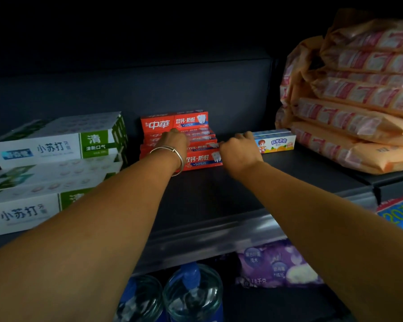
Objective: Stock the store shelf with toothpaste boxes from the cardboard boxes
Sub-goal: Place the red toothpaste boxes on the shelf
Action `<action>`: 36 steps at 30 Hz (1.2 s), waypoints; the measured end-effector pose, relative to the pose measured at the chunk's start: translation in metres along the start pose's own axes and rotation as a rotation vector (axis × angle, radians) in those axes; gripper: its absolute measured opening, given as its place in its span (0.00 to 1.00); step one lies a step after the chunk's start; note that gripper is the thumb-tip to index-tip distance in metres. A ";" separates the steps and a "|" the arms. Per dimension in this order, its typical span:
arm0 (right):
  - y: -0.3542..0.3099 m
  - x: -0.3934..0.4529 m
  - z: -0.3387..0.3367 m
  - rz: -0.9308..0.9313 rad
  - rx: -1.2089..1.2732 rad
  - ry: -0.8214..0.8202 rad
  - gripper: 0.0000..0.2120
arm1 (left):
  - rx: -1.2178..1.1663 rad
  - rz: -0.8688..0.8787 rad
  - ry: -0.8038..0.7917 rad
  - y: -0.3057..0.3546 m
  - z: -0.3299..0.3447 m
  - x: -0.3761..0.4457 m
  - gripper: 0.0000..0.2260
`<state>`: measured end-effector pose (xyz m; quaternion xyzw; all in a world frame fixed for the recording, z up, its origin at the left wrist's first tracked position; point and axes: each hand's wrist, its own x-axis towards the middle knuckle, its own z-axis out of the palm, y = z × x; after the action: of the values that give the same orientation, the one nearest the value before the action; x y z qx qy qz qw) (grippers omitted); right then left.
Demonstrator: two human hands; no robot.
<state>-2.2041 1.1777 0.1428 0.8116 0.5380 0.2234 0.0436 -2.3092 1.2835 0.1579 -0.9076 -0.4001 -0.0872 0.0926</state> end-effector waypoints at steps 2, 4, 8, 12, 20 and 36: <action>-0.001 0.001 -0.001 -0.009 -0.037 0.020 0.13 | 0.016 0.016 0.012 -0.002 0.001 -0.001 0.21; -0.003 0.003 0.000 -0.011 -0.057 0.034 0.12 | 0.008 0.017 0.014 -0.003 0.003 -0.001 0.21; -0.006 0.009 0.004 0.014 -0.082 0.059 0.10 | -0.074 -0.021 0.042 -0.004 0.003 -0.002 0.23; -0.007 0.014 0.008 0.031 -0.099 0.055 0.10 | -0.060 -0.020 0.053 -0.007 0.003 -0.002 0.22; -0.009 0.014 0.008 0.047 -0.093 -0.032 0.16 | 0.029 -0.020 0.057 -0.006 0.004 0.000 0.22; -0.002 -0.047 -0.033 -0.039 -0.047 -0.008 0.17 | 0.069 0.013 -0.017 0.011 -0.019 -0.049 0.21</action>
<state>-2.2346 1.1311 0.1570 0.8007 0.5480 0.2320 0.0693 -2.3351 1.2372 0.1637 -0.9071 -0.3979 -0.0649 0.1209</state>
